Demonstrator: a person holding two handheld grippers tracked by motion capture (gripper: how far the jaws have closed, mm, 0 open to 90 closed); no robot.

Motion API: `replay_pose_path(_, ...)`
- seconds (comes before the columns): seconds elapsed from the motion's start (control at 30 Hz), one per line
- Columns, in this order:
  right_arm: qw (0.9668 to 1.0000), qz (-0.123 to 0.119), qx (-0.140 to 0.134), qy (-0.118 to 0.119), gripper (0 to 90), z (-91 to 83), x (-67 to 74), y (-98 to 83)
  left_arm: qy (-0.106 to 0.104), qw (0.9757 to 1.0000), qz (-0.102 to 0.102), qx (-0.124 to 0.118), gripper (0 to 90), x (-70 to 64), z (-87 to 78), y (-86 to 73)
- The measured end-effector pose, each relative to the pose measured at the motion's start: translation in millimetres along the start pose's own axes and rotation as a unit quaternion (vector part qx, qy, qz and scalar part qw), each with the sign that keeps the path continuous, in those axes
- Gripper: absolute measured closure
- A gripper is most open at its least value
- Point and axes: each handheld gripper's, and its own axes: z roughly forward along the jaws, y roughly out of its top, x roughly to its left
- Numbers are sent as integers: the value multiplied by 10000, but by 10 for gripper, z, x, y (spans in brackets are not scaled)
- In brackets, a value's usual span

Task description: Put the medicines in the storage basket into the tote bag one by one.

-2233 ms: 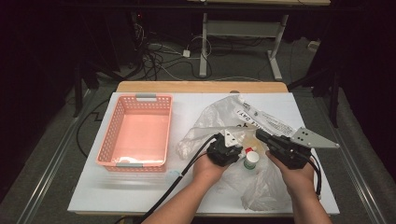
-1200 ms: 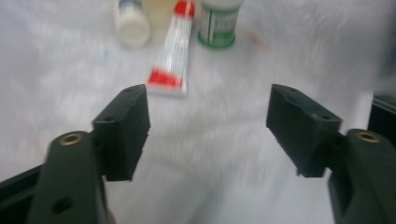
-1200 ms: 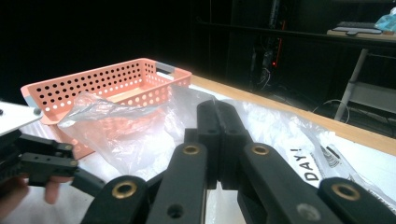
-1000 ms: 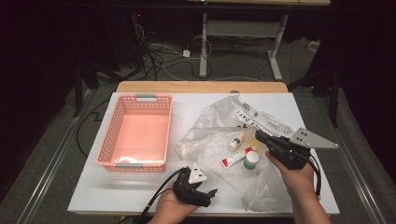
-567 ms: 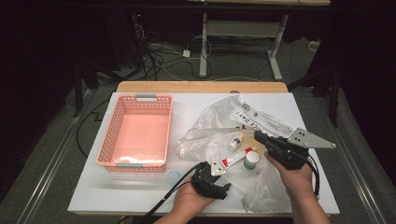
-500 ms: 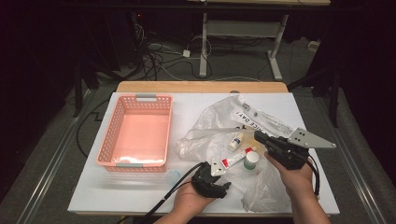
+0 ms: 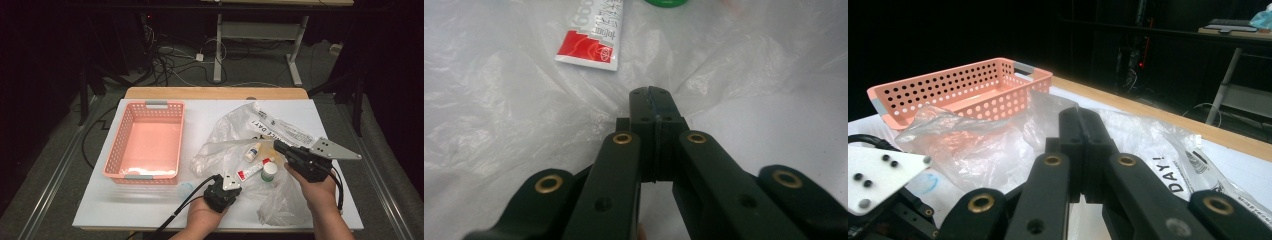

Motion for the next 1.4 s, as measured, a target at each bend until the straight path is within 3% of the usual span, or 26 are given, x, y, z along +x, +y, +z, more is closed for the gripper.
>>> replay_pose_path(0.13, 10000, 46, -18, -34, 900, -1, -32, -14, -124, 9982, -178, -567, 886, 45, -100, -63)
replay_pose_path(0.23, 9999, 84, -32, -64, 900, -1, -54, -18, 66, 9953, 33, -961, 886, 57, -172, -79)
replay_pose_path(0.3, 9999, 81, -55, -84, 900, -7, -61, -9, 85, 9930, -12, -1181, 886, 112, -250, -47)
replay_pose_path(0.4, 9998, 104, -130, -102, 900, -23, -54, 10, 258, 9873, 24, -1568, 886, 179, -426, 13)
replay_pose_path(0.47, 9997, 77, -196, -110, 900, -18, -56, 27, 401, 9816, 10, -1867, 886, 231, -561, 43)
replay_pose_path(0.6, 9996, 59, -245, -123, 900, 10, -63, 64, 553, 9728, -13, -2251, 886, 327, -751, 120)
replay_pose_path(0.9, 9984, -78, -480, -295, 900, 89, -11, 314, 844, 9555, 187, -2821, 886, 470, -1027, 571)
replay_pose_path(0.97, 9979, -32, -546, -338, 900, 114, -18, 382, 946, 9507, 360, -2933, 886, 484, -1073, 704)
replay_pose_path(1.17, 9958, -37, -777, -478, 900, 158, -92, 556, 986, 9434, 518, -3124, 886, 538, -1157, 1089)
replay_pose_path(1.23, 9949, 33, -862, -532, 900, 152, -107, 620, 969, 9433, 542, -3128, 886, 555, -1187, 1209)
replay_pose_path(1.4, 9924, -68, -1051, -636, 900, 112, -145, 795, 1041, 9368, 722, -3263, 886, 562, -1280, 1455)
